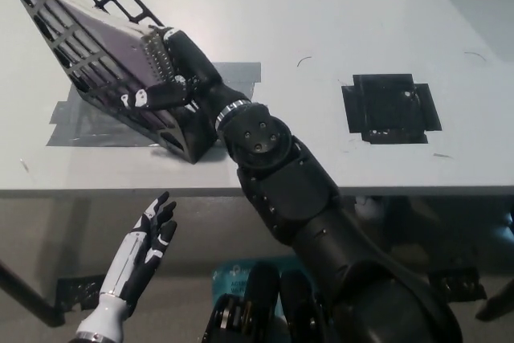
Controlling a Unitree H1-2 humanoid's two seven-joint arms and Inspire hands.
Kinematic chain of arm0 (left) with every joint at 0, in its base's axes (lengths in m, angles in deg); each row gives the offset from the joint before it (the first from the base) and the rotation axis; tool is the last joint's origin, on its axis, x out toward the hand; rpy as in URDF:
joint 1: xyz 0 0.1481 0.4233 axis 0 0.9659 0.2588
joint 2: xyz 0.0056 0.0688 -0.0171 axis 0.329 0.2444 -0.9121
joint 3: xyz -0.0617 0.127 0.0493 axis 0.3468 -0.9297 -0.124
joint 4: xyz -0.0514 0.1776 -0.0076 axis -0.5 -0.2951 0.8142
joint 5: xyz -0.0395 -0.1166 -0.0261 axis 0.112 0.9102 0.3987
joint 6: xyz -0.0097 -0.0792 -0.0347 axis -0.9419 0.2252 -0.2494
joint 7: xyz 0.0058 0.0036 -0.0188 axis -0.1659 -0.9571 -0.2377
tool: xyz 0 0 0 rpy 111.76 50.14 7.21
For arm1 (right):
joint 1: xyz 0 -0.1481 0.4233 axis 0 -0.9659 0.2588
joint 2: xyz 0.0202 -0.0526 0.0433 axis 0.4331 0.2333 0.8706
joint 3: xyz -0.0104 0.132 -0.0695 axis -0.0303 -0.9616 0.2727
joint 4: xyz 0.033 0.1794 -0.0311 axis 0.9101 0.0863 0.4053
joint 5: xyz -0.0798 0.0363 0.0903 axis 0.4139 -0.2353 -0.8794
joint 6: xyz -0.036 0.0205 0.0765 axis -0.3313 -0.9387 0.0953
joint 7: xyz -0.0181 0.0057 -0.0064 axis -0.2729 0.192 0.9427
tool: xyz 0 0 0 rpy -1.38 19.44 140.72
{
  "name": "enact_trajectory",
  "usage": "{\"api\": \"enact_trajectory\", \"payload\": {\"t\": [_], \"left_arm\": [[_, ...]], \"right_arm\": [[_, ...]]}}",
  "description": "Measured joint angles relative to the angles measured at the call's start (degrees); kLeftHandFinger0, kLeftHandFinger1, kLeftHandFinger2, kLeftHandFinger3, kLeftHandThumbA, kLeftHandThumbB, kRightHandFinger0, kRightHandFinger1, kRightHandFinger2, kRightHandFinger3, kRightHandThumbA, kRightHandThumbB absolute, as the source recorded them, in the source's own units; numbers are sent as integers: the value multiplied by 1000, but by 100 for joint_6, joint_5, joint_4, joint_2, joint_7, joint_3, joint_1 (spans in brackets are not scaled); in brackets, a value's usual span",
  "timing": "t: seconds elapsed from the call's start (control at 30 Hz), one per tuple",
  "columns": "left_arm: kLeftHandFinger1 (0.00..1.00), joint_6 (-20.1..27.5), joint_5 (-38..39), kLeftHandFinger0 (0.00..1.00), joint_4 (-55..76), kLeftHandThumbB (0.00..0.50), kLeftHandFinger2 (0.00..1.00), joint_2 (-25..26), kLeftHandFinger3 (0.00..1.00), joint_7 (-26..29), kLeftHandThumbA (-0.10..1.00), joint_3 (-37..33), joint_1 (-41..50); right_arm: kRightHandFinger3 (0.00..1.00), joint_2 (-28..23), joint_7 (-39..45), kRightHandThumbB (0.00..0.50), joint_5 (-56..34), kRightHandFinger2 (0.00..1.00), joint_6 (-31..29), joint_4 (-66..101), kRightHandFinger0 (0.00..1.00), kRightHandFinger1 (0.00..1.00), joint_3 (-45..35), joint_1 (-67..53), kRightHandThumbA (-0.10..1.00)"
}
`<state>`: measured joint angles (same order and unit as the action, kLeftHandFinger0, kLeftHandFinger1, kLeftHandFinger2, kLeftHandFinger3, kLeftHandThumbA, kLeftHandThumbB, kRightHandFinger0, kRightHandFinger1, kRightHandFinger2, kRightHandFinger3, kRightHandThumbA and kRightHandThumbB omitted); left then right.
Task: A shelf with a book inside it is placed on the center of the desk infront of the robot. The robot uses its right hand to grab the book, take it out and hand it to a person.
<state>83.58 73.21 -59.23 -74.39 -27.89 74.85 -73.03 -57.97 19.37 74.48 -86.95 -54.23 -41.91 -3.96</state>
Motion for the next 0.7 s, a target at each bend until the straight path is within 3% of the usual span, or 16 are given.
{"api": "enact_trajectory", "payload": {"t": [0.13, 0.2, 0.4, 0.7], "left_arm": [[1000, 0, -13, 1000, 0, 304, 1000, 3, 1000, 0, 911, -7, -8], [1000, -5, -17, 1000, 0, 278, 1000, 8, 1000, 0, 934, -10, -13], [1000, -2, -78, 1000, 1, 274, 1000, 56, 1000, 0, 931, -58, -45], [1000, 3, -94, 1000, 0, 305, 1000, 75, 1000, 0, 921, -113, -79]], "right_arm": [[0, 59, -224, 60, 24, 0, 41, 73, 0, 0, -79, -7, 1000], [0, 98, -303, 46, 15, 0, 70, 129, 0, 0, -155, -27, 1000], [0, 193, -328, 95, -163, 0, 142, 544, 0, 0, -428, -216, 1000], [0, 305, -245, 69, -613, 0, 423, 1048, 0, 0, -887, -309, 1000]]}}
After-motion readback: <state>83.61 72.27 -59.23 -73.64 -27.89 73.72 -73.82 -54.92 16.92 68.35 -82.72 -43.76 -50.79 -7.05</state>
